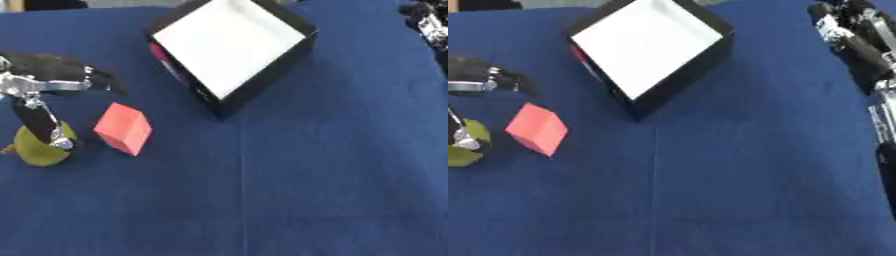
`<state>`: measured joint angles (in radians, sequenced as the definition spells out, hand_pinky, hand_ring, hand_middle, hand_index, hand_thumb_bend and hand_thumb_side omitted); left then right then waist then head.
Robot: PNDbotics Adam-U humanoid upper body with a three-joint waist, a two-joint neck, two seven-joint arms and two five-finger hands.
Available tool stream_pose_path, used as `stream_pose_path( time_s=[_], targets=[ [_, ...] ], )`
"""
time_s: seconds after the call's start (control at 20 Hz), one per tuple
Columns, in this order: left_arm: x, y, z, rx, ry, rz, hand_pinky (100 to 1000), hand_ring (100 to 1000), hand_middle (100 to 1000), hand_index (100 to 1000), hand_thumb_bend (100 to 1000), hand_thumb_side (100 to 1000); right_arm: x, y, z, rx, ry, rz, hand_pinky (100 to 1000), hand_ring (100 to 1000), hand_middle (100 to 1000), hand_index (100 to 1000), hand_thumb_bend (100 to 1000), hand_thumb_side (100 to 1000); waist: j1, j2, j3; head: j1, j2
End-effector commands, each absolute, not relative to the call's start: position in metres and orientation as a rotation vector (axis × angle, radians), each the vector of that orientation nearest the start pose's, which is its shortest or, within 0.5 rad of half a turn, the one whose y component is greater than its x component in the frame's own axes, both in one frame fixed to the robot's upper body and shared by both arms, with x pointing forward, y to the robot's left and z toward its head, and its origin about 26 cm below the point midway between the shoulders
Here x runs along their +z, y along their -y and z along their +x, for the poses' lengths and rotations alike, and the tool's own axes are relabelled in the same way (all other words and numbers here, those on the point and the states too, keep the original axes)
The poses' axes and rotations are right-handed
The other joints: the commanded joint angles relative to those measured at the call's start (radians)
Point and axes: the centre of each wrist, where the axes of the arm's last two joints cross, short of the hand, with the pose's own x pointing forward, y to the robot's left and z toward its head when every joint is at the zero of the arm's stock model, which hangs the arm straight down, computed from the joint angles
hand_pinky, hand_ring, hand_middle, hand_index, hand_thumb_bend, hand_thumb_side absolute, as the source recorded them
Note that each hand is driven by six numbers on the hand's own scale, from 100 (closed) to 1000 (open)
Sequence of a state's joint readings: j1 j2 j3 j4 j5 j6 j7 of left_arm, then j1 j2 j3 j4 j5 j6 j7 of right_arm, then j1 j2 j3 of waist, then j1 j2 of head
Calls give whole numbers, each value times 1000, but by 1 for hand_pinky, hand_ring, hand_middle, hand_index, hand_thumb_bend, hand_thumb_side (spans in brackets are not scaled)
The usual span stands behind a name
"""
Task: Pick up objects on the table and place them in the box.
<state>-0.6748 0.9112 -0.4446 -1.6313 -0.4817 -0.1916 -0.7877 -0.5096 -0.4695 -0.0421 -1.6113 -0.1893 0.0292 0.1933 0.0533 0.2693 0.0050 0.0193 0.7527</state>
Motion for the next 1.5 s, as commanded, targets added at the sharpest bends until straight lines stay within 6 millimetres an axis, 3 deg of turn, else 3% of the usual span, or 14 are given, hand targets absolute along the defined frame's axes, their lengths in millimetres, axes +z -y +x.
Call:
stream_pose_path(
  time_s=[0.05, 0.6, 0.9, 1.0, 1.2, 1.5],
  targets=[
    [249, -291, 369, -2109, 1138, 625, 964, 939, 907, 955, 551, 116, 211, 311, 371, 499, 2053, -59, 1000, 934, 918, 860, 100, 470, 10, -18, -3, 6, -8],
    [236, -286, 376, -2119, 1097, 584, 951, 928, 895, 939, 519, 138, 209, 311, 370, 497, 2045, -59, 1000, 931, 917, 860, 100, 470, 14, -14, -10, 12, -11],
    [232, -284, 377, -2118, 1097, 594, 893, 873, 843, 887, 494, 127, 209, 311, 370, 497, 2046, -57, 1000, 931, 917, 860, 100, 470, 12, -14, -9, 16, -10],
    [230, -284, 378, -2107, 1097, 596, 852, 823, 791, 850, 455, 146, 209, 311, 370, 495, 2046, -56, 1000, 930, 917, 860, 100, 470, 12, -13, -7, 17, -10],
    [227, -283, 379, -2074, 1117, 601, 740, 704, 640, 709, 403, 100, 209, 311, 370, 498, 2046, -56, 1000, 930, 916, 860, 100, 470, 10, -12, -6, 17, -8],
    [231, -282, 374, -2041, 1176, 632, 624, 587, 516, 556, 430, 100, 209, 311, 370, 496, 2047, -57, 1000, 929, 916, 860, 100, 470, 11, -12, -3, 17, -5]
  ],
)
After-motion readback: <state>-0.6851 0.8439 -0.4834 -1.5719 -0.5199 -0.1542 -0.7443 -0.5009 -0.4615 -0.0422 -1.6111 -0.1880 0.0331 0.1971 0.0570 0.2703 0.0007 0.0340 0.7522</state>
